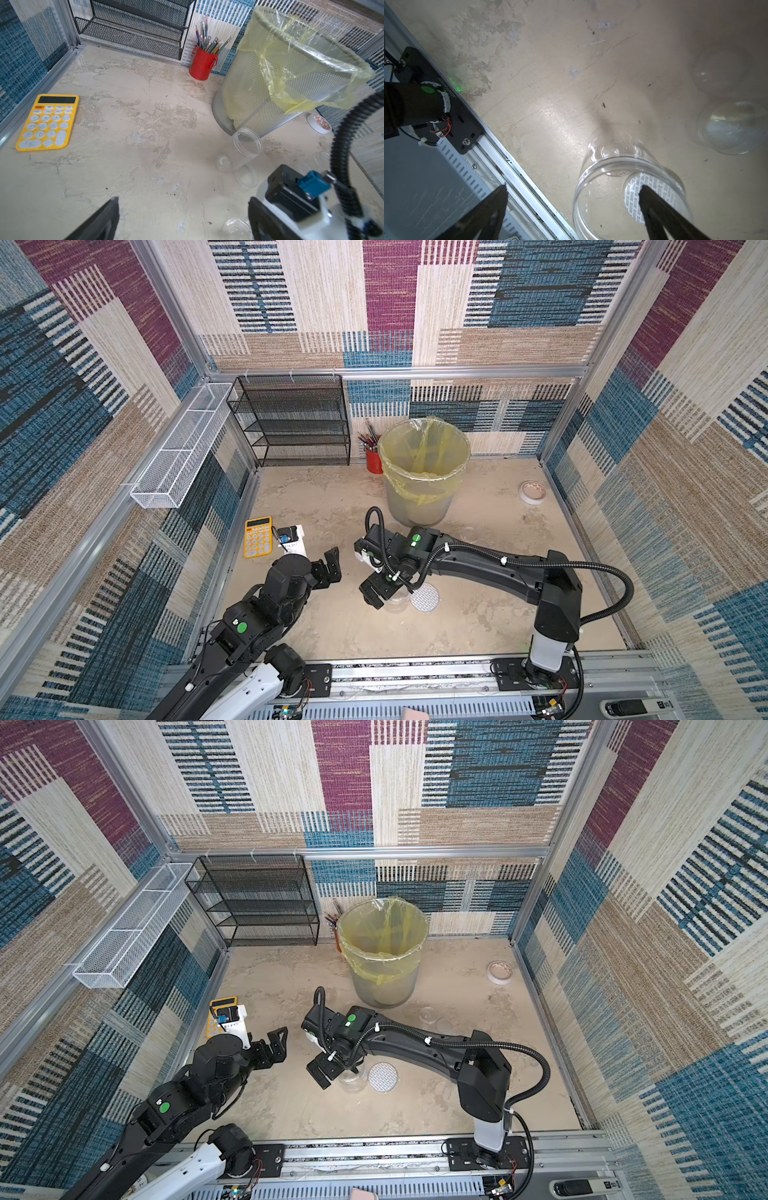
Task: Empty moldy rice from jars
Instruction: Place the jar at the center of the board.
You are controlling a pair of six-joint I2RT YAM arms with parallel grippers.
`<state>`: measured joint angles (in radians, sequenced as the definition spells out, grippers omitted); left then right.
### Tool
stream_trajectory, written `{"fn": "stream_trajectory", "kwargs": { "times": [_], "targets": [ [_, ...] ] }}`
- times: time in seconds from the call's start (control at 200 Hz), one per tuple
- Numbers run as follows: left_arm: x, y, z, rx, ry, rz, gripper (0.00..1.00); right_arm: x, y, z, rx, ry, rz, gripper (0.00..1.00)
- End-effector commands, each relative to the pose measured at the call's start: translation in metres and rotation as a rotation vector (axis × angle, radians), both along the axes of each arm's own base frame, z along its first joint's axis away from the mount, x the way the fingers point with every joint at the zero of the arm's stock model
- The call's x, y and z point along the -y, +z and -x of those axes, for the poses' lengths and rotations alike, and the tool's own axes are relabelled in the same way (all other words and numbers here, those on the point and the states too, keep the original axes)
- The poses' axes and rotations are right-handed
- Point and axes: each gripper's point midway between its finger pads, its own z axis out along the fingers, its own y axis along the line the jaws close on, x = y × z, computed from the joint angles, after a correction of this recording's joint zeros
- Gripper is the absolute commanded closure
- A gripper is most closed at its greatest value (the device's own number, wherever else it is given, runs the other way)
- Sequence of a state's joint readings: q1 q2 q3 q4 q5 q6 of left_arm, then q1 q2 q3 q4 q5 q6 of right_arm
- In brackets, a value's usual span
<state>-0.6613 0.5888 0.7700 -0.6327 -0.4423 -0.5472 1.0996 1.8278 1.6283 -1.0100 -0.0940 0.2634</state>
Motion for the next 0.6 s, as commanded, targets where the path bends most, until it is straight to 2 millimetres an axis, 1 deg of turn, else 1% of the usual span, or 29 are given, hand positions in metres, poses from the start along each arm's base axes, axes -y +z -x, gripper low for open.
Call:
{"fn": "stream_trajectory", "kwargs": {
  "times": [0.0,0.1,0.23,0.305,0.386,0.406,0.431,0.441,0.456,0.486,0.546,0.596],
  "targets": [
    [-0.002,0.013,-0.004,0.045,0.004,-0.029,0.01,0.0,0.021,-0.01,0.062,-0.028,-0.02,0.0],
    [-0.001,0.018,-0.007,0.043,-0.004,-0.059,0.01,0.005,0.04,-0.015,0.112,-0.048,-0.044,0.0],
    [-0.005,0.028,-0.013,0.045,0.026,-0.111,0.01,0.017,0.067,-0.029,0.19,-0.102,-0.091,0.0],
    [-0.009,0.04,-0.016,0.065,0.046,-0.124,0.01,0.024,0.091,-0.04,0.255,-0.142,-0.148,0.01],
    [-0.021,0.052,-0.02,0.098,0.123,-0.138,0.01,0.039,0.122,-0.062,0.373,-0.232,-0.211,0.0],
    [-0.023,0.054,-0.021,0.107,0.137,-0.145,0.01,0.044,0.13,-0.069,0.408,-0.26,-0.232,0.0],
    [-0.022,0.057,-0.023,0.123,0.135,-0.156,0.01,0.051,0.147,-0.077,0.452,-0.297,-0.277,0.01],
    [-0.022,0.057,-0.023,0.126,0.131,-0.166,0.01,0.056,0.145,-0.08,0.462,-0.311,-0.279,0.01],
    [-0.021,0.058,-0.025,0.138,0.125,-0.177,0.01,0.063,0.149,-0.085,0.478,-0.332,-0.293,0.01],
    [-0.02,0.06,-0.028,0.158,0.126,-0.19,0.01,0.075,0.161,-0.097,0.513,-0.376,-0.35,0.01],
    [-0.028,0.064,-0.032,0.193,0.181,-0.215,0.01,0.111,0.181,-0.121,0.588,-0.478,-0.444,0.01],
    [-0.033,0.07,-0.036,0.231,0.225,-0.23,0.01,0.144,0.192,-0.137,0.672,-0.559,-0.478,0.01]
  ]
}}
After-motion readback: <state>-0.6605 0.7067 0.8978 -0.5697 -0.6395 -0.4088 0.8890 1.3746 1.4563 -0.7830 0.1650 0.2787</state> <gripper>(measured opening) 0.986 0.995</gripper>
